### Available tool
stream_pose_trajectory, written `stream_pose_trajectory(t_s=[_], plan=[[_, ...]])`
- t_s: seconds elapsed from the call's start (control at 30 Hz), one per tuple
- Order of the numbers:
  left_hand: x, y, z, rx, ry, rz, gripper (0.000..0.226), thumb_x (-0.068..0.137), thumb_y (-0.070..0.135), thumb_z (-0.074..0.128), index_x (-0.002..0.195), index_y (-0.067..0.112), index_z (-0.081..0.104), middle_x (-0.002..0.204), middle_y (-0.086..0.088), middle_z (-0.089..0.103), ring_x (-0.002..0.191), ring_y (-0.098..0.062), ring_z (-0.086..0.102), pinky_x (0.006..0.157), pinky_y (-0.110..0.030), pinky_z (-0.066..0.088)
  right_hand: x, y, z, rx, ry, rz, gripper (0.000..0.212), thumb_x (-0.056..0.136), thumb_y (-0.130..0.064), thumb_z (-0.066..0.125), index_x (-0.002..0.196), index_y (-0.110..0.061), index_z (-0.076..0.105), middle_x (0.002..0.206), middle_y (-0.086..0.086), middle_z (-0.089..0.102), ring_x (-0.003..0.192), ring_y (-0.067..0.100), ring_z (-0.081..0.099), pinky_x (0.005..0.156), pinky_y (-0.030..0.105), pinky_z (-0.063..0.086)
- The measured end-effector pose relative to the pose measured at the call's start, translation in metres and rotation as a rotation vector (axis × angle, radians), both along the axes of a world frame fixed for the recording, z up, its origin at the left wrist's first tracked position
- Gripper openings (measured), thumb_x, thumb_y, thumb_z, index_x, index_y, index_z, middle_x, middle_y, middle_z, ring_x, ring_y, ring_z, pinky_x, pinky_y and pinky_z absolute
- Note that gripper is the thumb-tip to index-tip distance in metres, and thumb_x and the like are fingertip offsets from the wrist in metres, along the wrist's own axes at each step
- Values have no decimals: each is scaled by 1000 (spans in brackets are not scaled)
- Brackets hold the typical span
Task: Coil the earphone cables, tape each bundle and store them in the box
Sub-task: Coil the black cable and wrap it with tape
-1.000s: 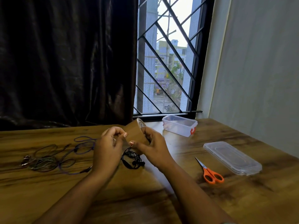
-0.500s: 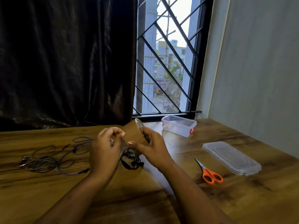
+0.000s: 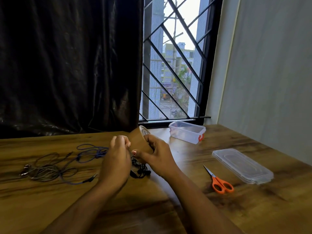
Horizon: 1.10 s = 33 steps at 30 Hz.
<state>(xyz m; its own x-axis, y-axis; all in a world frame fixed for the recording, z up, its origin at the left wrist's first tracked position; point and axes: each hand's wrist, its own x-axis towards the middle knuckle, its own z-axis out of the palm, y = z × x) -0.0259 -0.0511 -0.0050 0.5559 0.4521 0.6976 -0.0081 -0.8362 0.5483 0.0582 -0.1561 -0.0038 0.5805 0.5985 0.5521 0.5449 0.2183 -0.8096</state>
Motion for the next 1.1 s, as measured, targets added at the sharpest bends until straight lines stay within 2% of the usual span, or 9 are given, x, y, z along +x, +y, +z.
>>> stream_pose_trajectory(t_s=[0.13, 0.2, 0.3, 0.4, 0.53, 0.73, 0.87, 0.97, 1.1], plan=[[0, 4, 1, -91, -170, 0, 6, 95, 17, 49, 96, 15, 54, 96, 4, 47, 71, -5, 47, 55, -25, 40, 3, -2, 1, 20, 43, 14, 22, 80, -12, 76, 98, -10, 64, 92, 5, 70, 80, 12, 68, 67, 27, 56], [-2, 10, 3, -132, -217, -32, 11, 91, 22, 57, 101, 23, 60, 97, 8, 52, 69, -5, 50, 56, -26, 44, 3, -2, 0, 16, 41, 12, 24, 80, -13, 75, 101, -12, 64, 97, 6, 70, 84, 14, 69, 70, 29, 58], [-7, 10, 6, -166, -237, -85, 12, 84, 19, 66, 90, 30, 65, 92, 19, 58, 70, -3, 54, 58, -20, 45, 2, -1, 0, 2, 26, 19, 28, 80, -15, 75, 105, -13, 63, 100, 6, 69, 88, 15, 69, 73, 32, 58], [-7, 10, 7, -178, -250, -76, 15, 81, 15, 69, 78, 29, 64, 85, 17, 61, 74, -4, 55, 59, -18, 42, 1, -2, 0, 6, 38, 25, 22, 80, -14, 75, 99, -12, 64, 93, 3, 69, 82, 12, 68, 69, 29, 57], [-2, 13, 7, -247, -206, -125, 21, 85, 13, 65, 75, 31, 59, 86, 10, 59, 66, -16, 55, 59, -34, 49, 1, -3, 1, -12, 43, 28, 22, 80, -13, 75, 98, -7, 63, 88, 4, 68, 75, 11, 66, 64, 25, 54], [4, 15, 4, -151, -89, -62, 11, 92, 14, 56, 82, 19, 56, 85, 9, 49, 75, -2, 47, 62, -21, 39, 0, -3, 1, -17, 41, 21, 23, 79, -15, 76, 96, -8, 63, 88, 4, 67, 74, 11, 65, 64, 26, 53], [6, 16, 1, -120, -22, -37, 12, 96, 15, 49, 85, 14, 53, 88, 3, 46, 73, -2, 44, 58, -18, 33, 0, 2, -2, -43, 2, -22, 21, 79, -15, 76, 92, -7, 62, 88, 9, 66, 75, 16, 65, 65, 32, 58], [3, 11, 1, -106, -19, -63, 13, 97, 17, 45, 85, 16, 50, 89, 4, 45, 75, -2, 43, 58, -17, 31, 1, 3, -1, -45, -34, -66, 19, 80, -18, 76, 92, -15, 62, 91, 3, 66, 78, 12, 65, 66, 24, 55], [3, 1, -1, -120, -47, -169, 17, 96, 14, 46, 81, 19, 49, 88, 9, 46, 80, -3, 47, 64, -19, 37, 7, -3, 2, -8, -6, -94, 18, 80, -16, 75, 87, -23, 61, 82, -5, 66, 68, 3, 62, 63, 21, 52]])
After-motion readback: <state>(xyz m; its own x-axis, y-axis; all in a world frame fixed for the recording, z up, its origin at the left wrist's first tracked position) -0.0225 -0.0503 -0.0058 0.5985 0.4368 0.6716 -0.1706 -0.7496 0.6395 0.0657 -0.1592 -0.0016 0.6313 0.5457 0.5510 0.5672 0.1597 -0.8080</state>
